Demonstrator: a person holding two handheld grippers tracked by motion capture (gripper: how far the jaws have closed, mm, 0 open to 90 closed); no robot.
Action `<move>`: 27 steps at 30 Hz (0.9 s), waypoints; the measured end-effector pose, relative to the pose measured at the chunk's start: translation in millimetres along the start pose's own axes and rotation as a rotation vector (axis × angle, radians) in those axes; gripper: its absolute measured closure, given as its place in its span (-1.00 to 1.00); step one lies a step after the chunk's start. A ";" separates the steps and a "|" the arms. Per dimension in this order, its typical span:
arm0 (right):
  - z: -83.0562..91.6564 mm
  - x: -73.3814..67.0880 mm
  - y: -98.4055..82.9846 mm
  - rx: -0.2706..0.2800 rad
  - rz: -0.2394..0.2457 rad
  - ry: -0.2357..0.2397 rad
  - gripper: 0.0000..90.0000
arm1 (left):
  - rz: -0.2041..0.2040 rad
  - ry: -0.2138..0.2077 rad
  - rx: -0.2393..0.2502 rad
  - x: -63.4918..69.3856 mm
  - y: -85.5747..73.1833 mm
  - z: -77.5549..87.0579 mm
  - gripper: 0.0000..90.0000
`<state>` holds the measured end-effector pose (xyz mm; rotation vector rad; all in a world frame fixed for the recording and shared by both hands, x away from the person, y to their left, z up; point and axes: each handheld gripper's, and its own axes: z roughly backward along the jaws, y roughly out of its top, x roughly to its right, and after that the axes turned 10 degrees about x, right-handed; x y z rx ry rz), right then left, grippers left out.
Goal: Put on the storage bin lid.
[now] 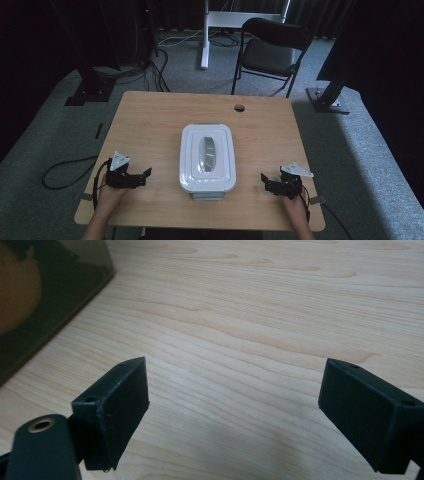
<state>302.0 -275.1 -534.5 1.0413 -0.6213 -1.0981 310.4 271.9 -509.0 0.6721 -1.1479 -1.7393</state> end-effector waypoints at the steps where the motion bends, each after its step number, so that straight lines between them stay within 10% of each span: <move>1: 0.5 0.5 -0.4 0.000 -0.004 -0.003 -0.73 | 0.003 0.002 -0.005 -1.3 -1.4 1.3 -0.99; 27: 24.8 24.7 -18.6 -0.035 -0.019 -0.103 -0.73 | 0.083 0.121 -0.072 -33.2 -35.8 32.6 -0.99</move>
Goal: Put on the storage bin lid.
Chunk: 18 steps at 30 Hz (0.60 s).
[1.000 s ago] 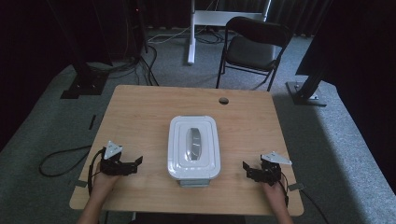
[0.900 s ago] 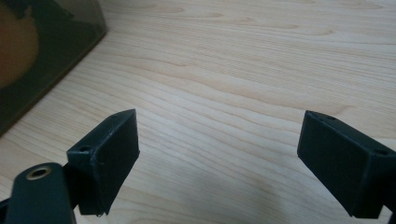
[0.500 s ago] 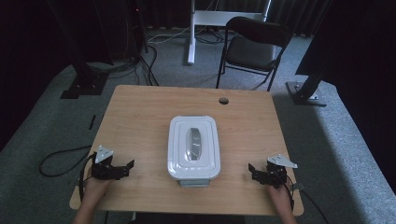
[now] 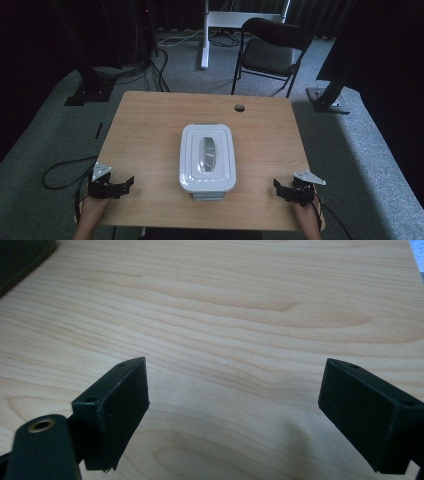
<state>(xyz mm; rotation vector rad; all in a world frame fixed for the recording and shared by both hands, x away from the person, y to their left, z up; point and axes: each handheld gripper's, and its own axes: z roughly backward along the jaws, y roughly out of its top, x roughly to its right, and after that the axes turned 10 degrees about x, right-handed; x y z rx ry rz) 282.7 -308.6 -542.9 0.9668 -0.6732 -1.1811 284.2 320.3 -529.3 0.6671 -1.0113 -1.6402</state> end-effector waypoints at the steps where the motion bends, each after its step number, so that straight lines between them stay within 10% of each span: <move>1: 0.5 0.4 -0.5 -0.005 -0.002 -0.009 -0.73 | -0.002 0.016 -0.004 -0.8 -1.3 0.8 -0.99; 18: 2.5 10.6 -6.2 -0.034 -0.089 -0.206 -0.73 | 0.082 0.126 -0.017 -17.7 -15.7 6.4 -0.99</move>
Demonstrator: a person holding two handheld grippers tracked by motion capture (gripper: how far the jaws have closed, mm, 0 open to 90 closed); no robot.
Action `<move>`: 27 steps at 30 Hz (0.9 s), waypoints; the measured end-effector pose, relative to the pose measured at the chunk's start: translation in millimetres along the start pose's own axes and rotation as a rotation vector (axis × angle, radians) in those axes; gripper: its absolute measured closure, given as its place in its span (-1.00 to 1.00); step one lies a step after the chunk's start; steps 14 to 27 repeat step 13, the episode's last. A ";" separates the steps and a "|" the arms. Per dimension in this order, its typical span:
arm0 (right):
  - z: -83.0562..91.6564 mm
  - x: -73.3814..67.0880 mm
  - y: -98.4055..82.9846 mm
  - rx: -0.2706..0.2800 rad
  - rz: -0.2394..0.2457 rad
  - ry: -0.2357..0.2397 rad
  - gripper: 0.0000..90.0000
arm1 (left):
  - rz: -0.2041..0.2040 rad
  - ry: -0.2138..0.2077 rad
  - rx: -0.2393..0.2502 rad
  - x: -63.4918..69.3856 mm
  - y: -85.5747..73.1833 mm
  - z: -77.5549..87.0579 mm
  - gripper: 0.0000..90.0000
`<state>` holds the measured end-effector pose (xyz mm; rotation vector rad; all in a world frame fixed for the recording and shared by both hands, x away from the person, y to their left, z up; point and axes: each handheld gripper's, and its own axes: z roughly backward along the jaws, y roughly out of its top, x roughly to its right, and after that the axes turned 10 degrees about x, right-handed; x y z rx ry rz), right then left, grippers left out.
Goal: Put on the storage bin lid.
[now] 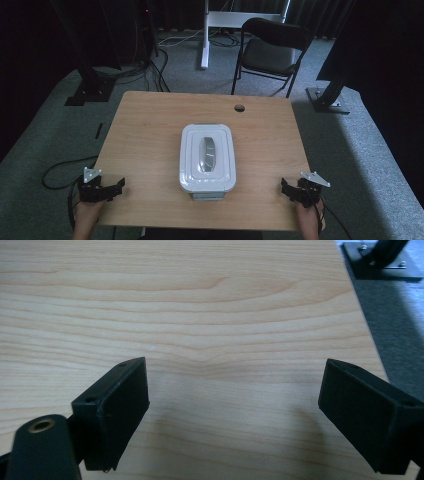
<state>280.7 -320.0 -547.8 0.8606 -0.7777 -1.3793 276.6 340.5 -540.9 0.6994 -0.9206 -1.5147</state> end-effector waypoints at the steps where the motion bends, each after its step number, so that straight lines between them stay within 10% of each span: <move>1: 0.0 -0.2 0.0 0.002 0.002 0.000 -0.73 | -0.004 0.003 -0.007 -0.2 -0.6 -0.9 -0.99; 27: -2.6 0.5 0.7 -0.017 -0.013 -0.010 -0.73 | 0.025 0.021 -0.023 -4.9 -0.5 -4.2 -0.99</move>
